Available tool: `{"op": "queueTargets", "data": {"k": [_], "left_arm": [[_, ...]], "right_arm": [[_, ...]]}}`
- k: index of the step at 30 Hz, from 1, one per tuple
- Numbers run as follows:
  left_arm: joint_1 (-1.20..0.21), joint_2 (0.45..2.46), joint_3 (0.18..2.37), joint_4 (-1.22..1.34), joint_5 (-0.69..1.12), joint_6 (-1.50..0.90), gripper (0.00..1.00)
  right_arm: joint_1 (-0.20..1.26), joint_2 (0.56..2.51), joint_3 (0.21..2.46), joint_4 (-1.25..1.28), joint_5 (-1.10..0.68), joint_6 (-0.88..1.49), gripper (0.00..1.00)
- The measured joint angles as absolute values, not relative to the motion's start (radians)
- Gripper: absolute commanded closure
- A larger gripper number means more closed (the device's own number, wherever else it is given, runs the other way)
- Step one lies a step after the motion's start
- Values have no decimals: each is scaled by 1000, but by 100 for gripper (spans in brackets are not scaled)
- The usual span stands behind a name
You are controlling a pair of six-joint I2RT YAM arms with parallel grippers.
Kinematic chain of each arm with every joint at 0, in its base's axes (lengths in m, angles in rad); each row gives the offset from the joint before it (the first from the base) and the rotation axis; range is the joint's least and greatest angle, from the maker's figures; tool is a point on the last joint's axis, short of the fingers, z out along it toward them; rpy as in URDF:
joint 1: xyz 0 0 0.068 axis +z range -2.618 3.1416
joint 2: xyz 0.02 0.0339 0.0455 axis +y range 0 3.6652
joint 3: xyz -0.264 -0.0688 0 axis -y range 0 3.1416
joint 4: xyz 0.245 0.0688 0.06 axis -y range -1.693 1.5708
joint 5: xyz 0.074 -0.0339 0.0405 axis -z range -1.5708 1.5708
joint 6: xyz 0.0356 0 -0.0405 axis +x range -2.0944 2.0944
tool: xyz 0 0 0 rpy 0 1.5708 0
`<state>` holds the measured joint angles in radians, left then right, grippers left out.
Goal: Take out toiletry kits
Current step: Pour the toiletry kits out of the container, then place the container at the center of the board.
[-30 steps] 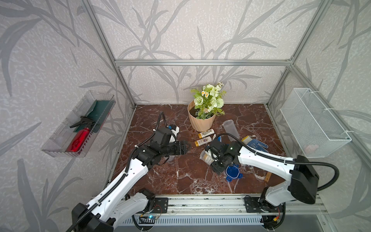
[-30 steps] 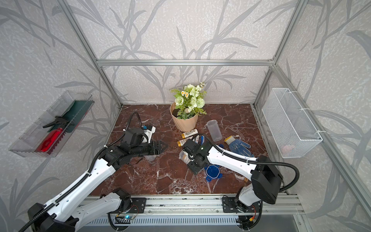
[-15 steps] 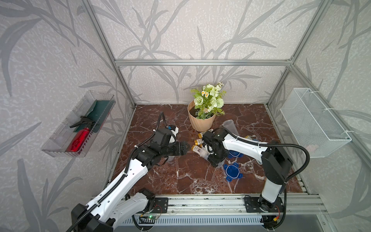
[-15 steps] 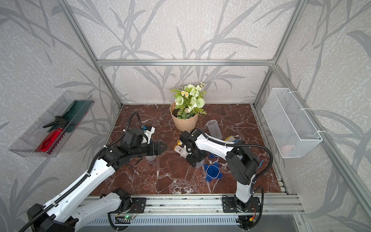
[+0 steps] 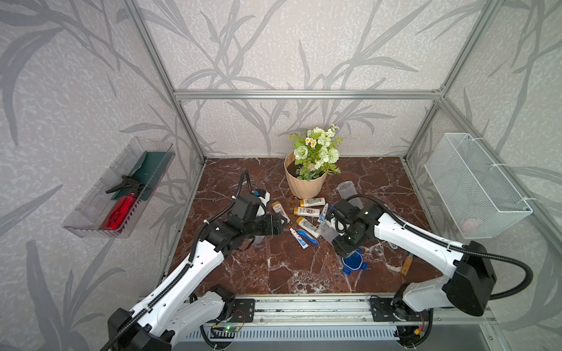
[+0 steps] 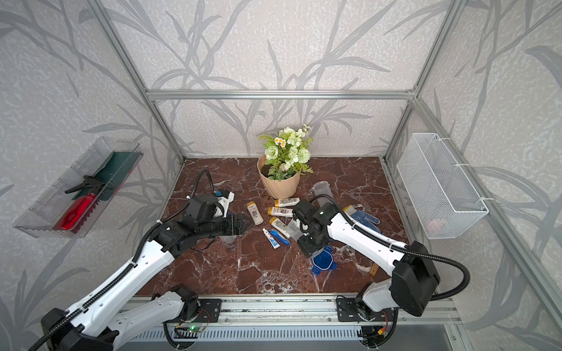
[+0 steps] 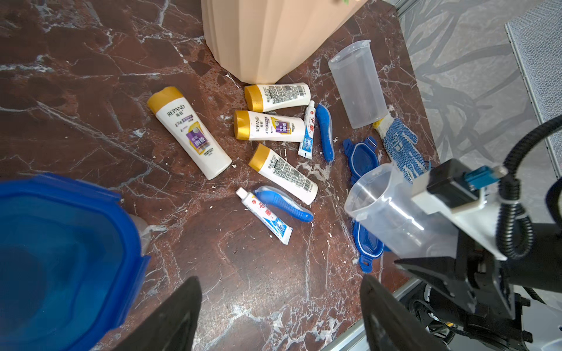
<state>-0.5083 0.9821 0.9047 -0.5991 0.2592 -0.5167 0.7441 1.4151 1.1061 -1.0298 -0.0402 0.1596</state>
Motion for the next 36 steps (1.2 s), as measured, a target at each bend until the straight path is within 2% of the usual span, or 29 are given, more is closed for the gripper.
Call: {"op": "queueTargets", "data": {"k": [10, 22, 24, 27, 28, 29, 33, 34, 35, 36], "left_arm": [[-508, 977, 905, -599, 241, -515, 19], [-508, 997, 909, -616, 232, -514, 15], [-508, 997, 912, -621, 230, -512, 14], [-508, 998, 916, -625, 226, -508, 10], [-508, 998, 916, -626, 225, -506, 3], [-508, 1000, 916, -626, 224, -507, 1], [-508, 1012, 916, -627, 221, -505, 1], [-508, 1015, 916, -627, 221, -504, 1], [-508, 1018, 916, -627, 220, -504, 1], [-508, 1020, 916, -627, 219, -504, 1]], "right_arm": [[464, 1401, 1003, -703, -39, 219, 86], [389, 1822, 1299, -531, -62, 231, 72], [371, 1866, 1315, -524, -62, 231, 67], [348, 1895, 1316, -529, -59, 228, 46], [340, 1897, 1316, -529, -57, 226, 39], [334, 1898, 1316, -529, -57, 223, 33], [320, 1898, 1316, -529, -51, 212, 16], [319, 1898, 1316, -528, -51, 210, 6], [319, 1897, 1316, -527, -50, 208, 1], [319, 1897, 1316, -526, -51, 210, 1]]}}
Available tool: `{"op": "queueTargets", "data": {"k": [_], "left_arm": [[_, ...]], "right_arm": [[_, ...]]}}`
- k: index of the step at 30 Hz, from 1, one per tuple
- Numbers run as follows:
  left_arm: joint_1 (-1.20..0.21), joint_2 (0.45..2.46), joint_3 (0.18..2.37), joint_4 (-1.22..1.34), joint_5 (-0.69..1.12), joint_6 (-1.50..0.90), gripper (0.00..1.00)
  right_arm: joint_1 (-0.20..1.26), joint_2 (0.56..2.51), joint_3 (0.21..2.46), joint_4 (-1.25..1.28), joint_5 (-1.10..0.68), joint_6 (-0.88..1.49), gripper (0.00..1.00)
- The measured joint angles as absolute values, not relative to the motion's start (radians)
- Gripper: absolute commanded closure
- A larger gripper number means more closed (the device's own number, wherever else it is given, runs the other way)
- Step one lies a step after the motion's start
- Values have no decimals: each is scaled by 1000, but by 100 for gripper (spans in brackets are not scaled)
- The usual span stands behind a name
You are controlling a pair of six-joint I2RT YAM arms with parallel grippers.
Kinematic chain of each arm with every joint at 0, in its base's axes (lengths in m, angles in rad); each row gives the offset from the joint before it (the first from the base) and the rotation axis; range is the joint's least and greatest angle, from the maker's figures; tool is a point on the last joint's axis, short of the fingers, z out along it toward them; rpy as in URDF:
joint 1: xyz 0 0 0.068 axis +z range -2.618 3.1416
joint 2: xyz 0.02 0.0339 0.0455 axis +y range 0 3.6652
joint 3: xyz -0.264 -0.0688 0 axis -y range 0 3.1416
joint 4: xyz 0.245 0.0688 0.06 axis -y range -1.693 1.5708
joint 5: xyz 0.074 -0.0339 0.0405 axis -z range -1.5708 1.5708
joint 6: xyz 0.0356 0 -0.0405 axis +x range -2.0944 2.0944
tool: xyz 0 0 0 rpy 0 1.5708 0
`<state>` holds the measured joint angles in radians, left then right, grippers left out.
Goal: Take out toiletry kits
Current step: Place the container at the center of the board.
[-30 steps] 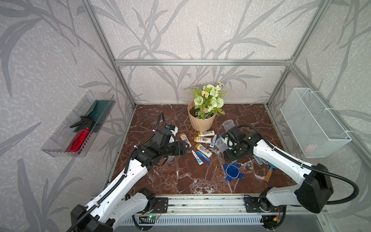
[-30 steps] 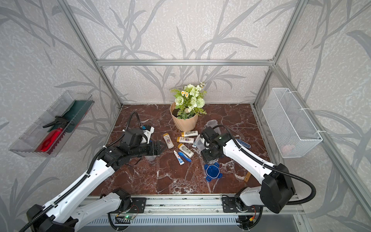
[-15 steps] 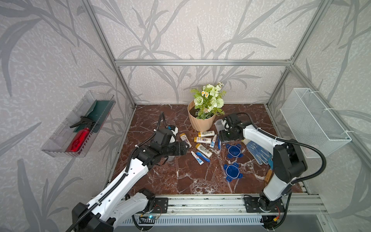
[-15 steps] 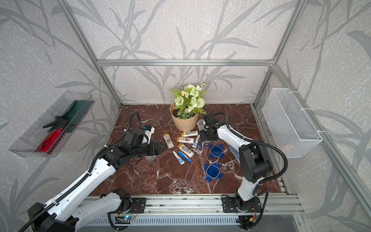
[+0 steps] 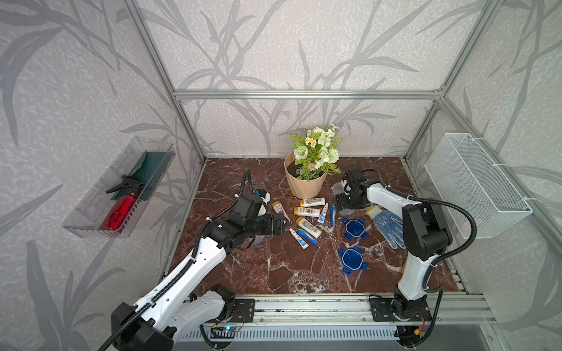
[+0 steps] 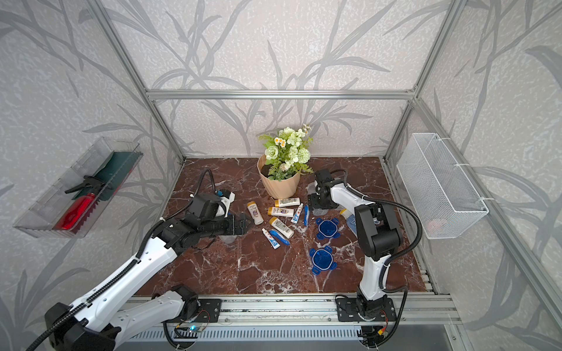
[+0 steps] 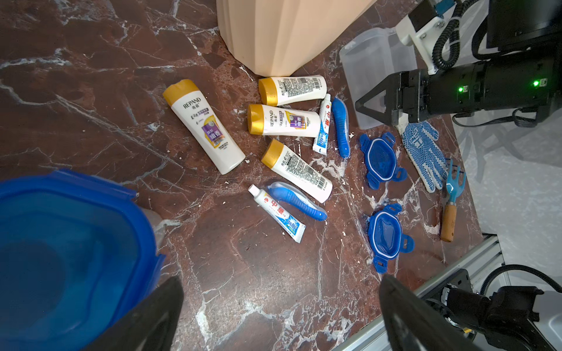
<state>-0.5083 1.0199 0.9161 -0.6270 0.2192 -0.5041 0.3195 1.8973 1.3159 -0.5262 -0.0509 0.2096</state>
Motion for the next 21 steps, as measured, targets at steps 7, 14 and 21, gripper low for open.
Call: {"op": "queueTargets", "data": {"k": [7, 14, 21], "left_arm": [[-508, 1021, 916, -628, 208, -504, 1], [-507, 983, 941, -653, 168, -488, 3], [-496, 931, 955, -682, 82, -468, 42]], "right_arm": [[323, 1822, 1267, -512, -51, 209, 1], [358, 1507, 1107, -451, -36, 236, 1], [595, 1266, 957, -326, -4, 297, 30]]}}
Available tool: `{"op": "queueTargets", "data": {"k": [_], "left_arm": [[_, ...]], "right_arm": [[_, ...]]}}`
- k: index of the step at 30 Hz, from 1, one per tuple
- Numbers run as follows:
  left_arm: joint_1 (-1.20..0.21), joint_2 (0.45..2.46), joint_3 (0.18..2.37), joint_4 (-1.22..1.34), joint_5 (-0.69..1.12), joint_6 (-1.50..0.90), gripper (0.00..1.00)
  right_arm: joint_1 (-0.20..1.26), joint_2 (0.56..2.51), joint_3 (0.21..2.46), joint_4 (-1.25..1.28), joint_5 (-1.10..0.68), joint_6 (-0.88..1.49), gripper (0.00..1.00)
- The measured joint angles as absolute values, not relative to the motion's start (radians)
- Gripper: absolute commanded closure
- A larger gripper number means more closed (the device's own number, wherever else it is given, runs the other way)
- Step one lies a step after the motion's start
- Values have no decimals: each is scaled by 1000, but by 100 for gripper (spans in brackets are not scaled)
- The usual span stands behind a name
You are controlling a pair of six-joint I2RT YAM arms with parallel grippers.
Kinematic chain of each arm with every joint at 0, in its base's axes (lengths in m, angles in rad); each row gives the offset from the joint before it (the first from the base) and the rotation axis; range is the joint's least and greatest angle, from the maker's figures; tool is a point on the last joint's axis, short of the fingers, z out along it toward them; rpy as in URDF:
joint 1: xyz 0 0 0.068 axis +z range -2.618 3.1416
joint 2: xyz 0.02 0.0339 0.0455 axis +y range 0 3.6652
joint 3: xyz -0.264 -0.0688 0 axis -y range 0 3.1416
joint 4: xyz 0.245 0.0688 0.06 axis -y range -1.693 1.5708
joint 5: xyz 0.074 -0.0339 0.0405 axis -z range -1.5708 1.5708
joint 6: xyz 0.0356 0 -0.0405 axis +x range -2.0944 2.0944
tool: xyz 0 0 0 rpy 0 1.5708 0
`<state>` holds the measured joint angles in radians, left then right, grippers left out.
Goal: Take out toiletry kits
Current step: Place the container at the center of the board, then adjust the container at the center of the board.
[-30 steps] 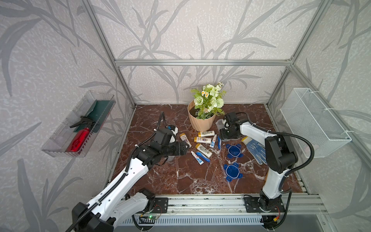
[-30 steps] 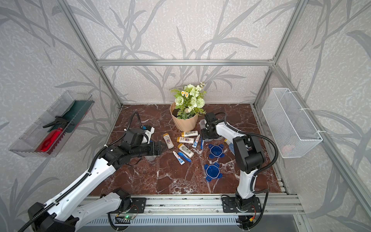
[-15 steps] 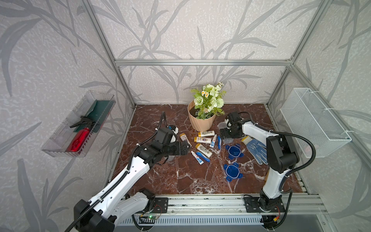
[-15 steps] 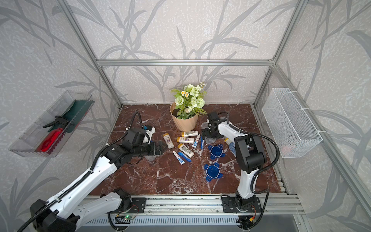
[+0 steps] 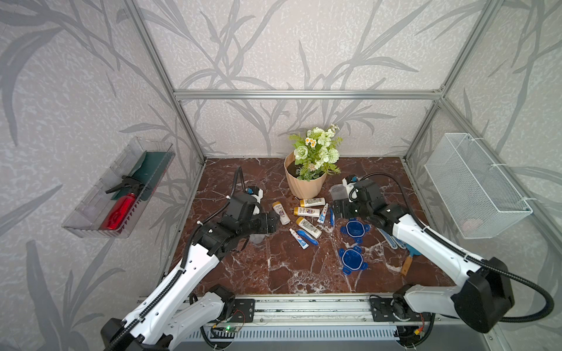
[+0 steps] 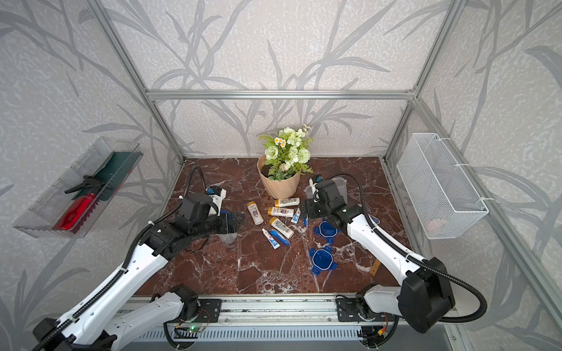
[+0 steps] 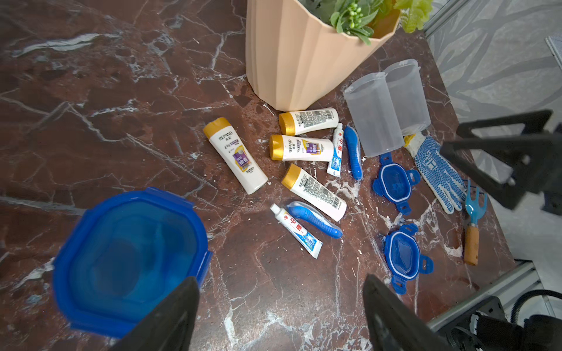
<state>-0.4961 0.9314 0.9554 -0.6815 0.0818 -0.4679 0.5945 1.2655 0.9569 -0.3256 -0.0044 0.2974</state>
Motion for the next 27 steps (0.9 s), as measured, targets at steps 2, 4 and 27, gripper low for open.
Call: {"op": "queueTargets", "data": {"k": [2, 4, 27], "left_arm": [[-489, 920, 956, -689, 51, -459, 52], [-482, 913, 958, -696, 23, -460, 62], [-159, 963, 912, -590, 57, -548, 100]], "right_arm": [[705, 1236, 915, -268, -3, 330, 55], [791, 1232, 887, -213, -6, 361, 84], [1155, 1890, 1309, 65, -129, 460, 100]]}}
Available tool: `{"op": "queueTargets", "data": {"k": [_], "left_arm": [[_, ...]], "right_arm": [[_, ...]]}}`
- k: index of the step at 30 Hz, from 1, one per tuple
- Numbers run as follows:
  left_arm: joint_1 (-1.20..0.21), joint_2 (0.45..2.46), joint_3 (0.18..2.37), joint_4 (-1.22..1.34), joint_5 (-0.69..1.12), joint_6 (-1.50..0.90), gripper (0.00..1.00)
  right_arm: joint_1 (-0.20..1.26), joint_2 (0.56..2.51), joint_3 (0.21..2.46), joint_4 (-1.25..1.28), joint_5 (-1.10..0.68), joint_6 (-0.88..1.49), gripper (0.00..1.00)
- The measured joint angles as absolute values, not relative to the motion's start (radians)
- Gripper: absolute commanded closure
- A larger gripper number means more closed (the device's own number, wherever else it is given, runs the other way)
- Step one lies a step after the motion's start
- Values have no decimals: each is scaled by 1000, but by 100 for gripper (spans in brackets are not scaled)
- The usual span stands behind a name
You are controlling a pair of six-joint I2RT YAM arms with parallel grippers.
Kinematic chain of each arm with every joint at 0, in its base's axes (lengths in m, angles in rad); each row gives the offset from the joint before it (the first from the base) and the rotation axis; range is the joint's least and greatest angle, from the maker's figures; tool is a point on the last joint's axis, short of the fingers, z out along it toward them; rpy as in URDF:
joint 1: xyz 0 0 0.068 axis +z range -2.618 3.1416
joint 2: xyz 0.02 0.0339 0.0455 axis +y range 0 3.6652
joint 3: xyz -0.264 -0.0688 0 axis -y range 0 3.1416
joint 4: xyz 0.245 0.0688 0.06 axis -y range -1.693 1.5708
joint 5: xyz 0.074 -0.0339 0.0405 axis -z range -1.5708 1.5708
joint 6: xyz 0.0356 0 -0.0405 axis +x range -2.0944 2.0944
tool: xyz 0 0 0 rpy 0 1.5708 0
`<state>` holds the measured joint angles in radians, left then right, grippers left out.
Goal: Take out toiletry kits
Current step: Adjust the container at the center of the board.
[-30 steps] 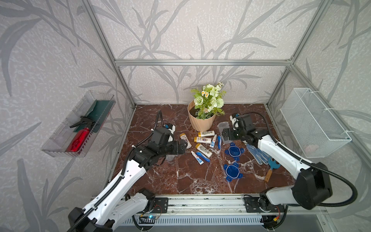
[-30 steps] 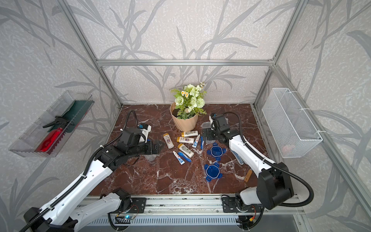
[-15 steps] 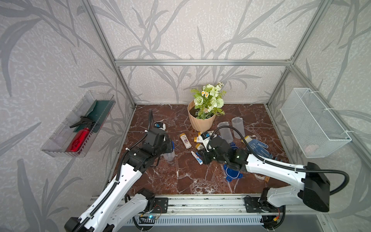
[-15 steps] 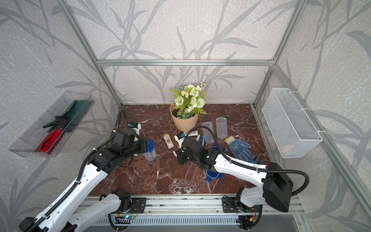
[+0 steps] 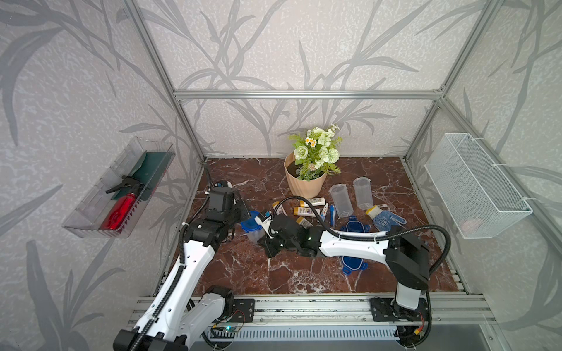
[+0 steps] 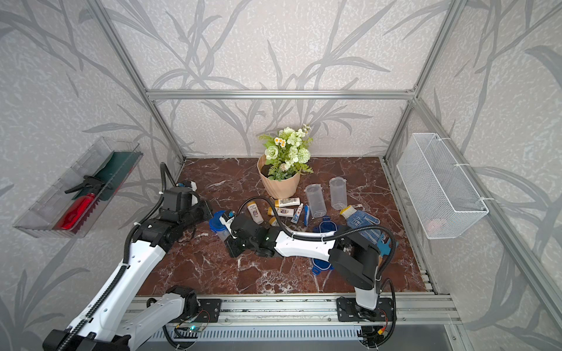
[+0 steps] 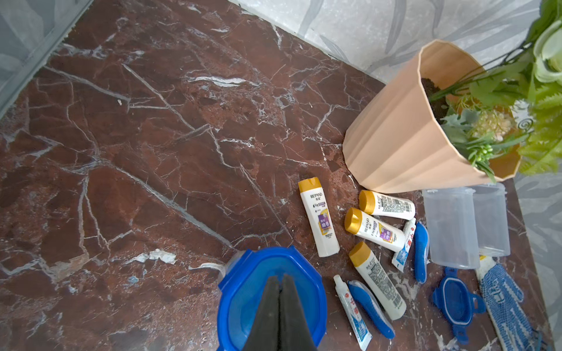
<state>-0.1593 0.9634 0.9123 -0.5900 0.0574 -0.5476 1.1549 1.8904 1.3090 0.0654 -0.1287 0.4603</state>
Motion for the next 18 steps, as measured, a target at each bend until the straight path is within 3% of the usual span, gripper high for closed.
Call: {"op": "queueTargets", "data": {"k": [18], "left_arm": [[-112, 970, 845, -539, 215, -581, 100]], "right_arm": [[1052, 1954, 1366, 100, -68, 452, 100]]}}
